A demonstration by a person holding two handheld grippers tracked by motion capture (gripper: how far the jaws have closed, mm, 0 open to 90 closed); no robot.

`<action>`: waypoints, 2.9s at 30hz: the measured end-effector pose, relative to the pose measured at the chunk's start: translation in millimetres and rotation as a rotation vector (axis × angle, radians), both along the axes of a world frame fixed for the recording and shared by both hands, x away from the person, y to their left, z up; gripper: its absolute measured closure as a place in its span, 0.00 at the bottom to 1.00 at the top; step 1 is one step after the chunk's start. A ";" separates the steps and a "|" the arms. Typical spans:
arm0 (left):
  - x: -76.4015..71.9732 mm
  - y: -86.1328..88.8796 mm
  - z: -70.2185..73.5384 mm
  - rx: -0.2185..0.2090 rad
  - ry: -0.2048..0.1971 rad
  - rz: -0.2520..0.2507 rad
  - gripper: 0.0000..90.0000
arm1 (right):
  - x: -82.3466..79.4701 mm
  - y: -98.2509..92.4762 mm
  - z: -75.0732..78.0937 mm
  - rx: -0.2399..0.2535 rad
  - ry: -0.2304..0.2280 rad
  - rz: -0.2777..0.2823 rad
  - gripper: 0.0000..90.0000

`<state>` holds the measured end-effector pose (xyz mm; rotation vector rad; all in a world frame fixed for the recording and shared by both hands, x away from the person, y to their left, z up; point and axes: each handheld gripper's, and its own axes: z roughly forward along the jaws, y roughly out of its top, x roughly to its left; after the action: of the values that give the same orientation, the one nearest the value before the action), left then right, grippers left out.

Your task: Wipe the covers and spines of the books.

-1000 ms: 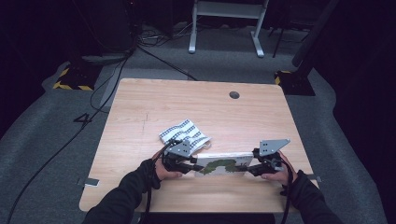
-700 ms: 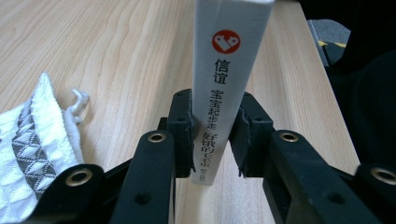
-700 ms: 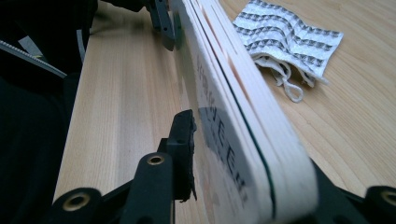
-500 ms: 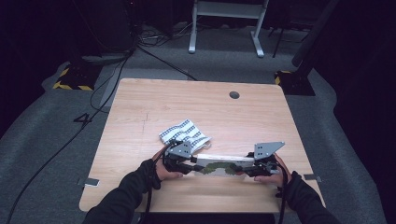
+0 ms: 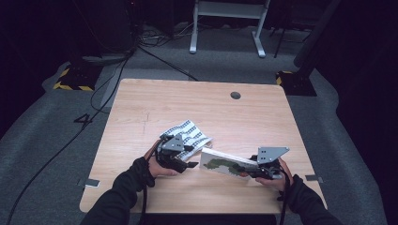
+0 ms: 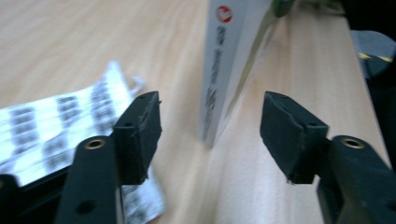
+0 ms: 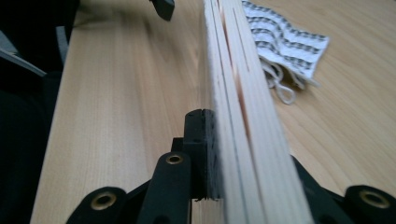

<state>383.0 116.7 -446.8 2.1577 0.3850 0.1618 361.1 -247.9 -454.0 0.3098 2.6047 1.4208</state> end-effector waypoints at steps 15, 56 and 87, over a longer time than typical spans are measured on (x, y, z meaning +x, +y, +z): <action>55.8 2.4 -22.8 0.111 0.031 0.351 0.25 | -1.1 -21.1 13.5 0.022 -0.074 -0.110 0.88; 19.3 -3.9 10.9 -0.142 0.003 0.045 0.89 | -0.1 -32.8 19.0 0.058 -0.084 -0.174 0.88; 21.9 -19.8 16.9 -0.215 -0.008 0.019 0.90 | 0.0 -24.7 25.0 0.121 -0.070 -0.161 0.88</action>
<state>404.9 96.9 -430.0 1.9415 0.3996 0.1338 361.2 -272.7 -429.0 0.4650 2.3850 1.5070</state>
